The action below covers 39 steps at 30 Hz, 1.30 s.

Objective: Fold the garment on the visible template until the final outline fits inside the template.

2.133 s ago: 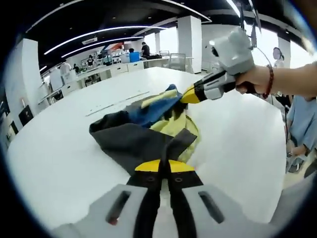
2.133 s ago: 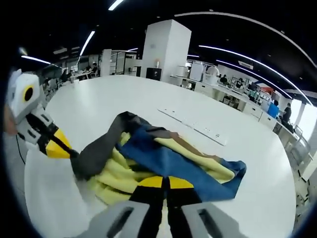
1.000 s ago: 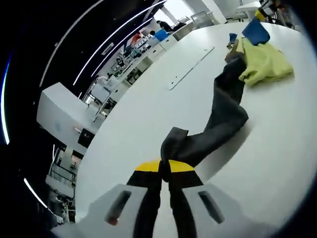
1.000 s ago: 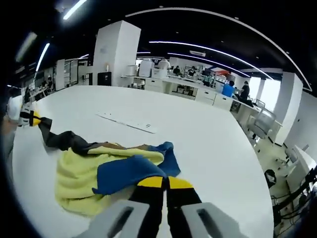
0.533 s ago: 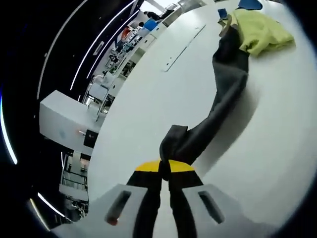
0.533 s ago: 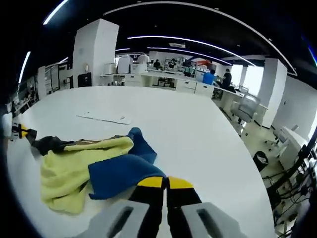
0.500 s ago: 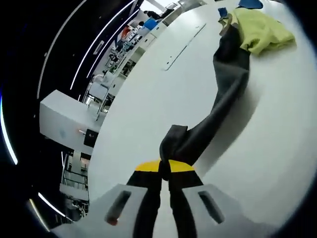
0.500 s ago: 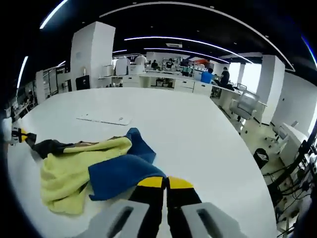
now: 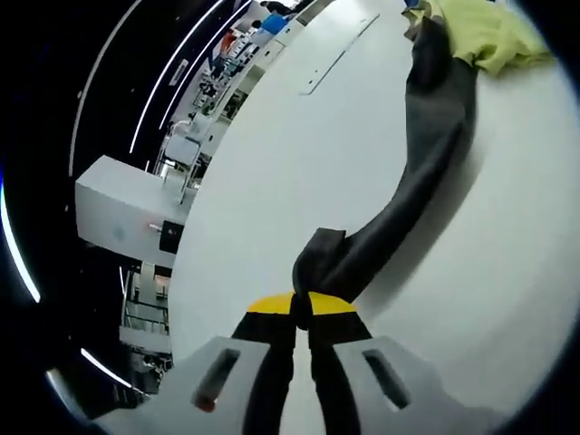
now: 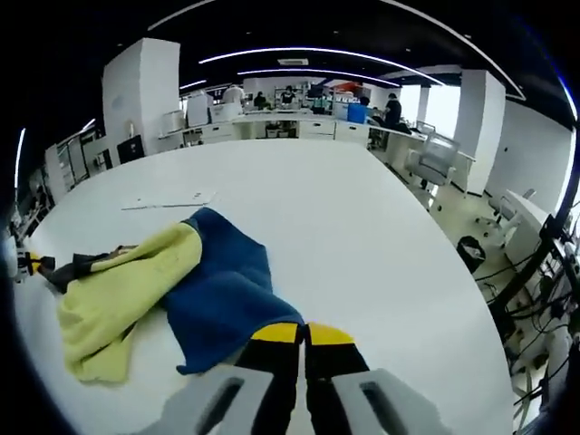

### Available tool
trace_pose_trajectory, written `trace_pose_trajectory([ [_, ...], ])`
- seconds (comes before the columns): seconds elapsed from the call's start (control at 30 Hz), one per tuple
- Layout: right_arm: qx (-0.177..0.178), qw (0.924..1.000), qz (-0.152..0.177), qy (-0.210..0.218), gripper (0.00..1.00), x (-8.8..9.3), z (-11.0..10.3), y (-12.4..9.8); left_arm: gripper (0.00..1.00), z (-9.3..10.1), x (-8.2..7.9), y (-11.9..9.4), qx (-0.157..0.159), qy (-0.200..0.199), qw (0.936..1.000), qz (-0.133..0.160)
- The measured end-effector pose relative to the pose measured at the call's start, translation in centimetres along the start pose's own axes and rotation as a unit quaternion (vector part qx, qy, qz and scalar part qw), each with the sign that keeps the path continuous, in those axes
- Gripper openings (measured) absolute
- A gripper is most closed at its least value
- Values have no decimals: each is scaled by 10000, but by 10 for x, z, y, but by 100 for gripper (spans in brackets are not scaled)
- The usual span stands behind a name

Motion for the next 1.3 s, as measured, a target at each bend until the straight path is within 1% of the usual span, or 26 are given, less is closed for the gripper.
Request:
trace_pose_trajectory([
  [0.1,133,9998,-112,-67,0,5,8,-2,1,-5,7,2,-33,-37,9999,-127],
  [0.2,204,9995,-219,-110,0,9,14,-4,1,-10,13,2,-24,-246,9995,-196],
  [0.3,253,9991,-283,-167,0,14,20,-7,1,-11,15,2,-68,-259,9994,-238],
  [0.47,258,9988,-384,-183,0,20,22,-11,1,-11,15,3,-69,-230,9993,-283],
  [0.5,271,9987,-392,-190,0,21,23,-12,1,-11,16,4,-53,-297,9991,-298],
  [0.53,279,9985,-420,-221,0,22,24,-13,1,-11,17,5,-6,-445,9985,-303],
  [0.57,262,9983,-443,-260,0,23,24,-14,1,-10,18,6,19,-528,9981,-313],
  [0.63,89,9977,-496,-454,0,27,19,-14,1,-10,18,4,41,-635,9975,-311],
  [0.67,92,9980,-452,-425,0,26,18,-16,1,-9,18,2,33,-666,9974,-286],
  [0.7,65,9979,-423,-483,4,26,17,-17,2,-9,17,0,42,-691,9972,-271],
  [0.77,66,9976,-386,-567,15,24,15,-20,5,-7,16,-2,94,-728,9969,-270],
  [0.8,61,9975,-384,-593,21,23,14,-21,9,-7,16,-3,94,-773,9966,-265],
  [0.83,22,9976,-334,-606,24,20,13,-23,12,-8,15,-5,72,-850,9961,-226],
  [0.9,-80,9974,-306,-645,25,16,10,-26,20,-8,13,-7,113,-995,9949,-157],
  [0.97,-154,9972,-286,-676,28,12,6,-29,27,-9,13,-12,146,-1167,9928,-206],
  [1.0,-196,9971,-255,-685,30,10,4,-30,32,-10,12,-16,150,-1292,9913,-180],
  [1.07,-226,9969,-233,-713,34,6,0,-33,36,-8,6,-21,254,-1496,9884,-1],
  [1.17,-343,9959,-154,-829,36,-2,-9,-37,39,-7,-4,-29,347,-1573,9867,232],
  [1.2,-379,9958,-121,-820,36,-4,-12,-38,40,-5,-14,-33,424,-1531,9860,501],
  [1.23,-409,9956,-98,-836,36,-6,-14,-39,41,-3,-21,-36,501,-1485,9853,678],
  [1.27,-459,9951,-61,-871,37,-9,-18,-40,41,2,-31,-40,622,-1430,9834,923],
  [1.3,-494,9948,-31,-887,37,-11,-20,-40,42,5,-37,-43,691,-1344,9829,1054],
])
Point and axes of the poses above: the point that each gripper's makers call its tool centre point, and the gripper's own axes: y roughly forward along the fingers, z roughly to its right, x roughly out of its underside, the point moved 3 cm from there along -y, roughly backward along the fingers, and after that the axes turned 1 degree about -y, right-handed, at the moved point
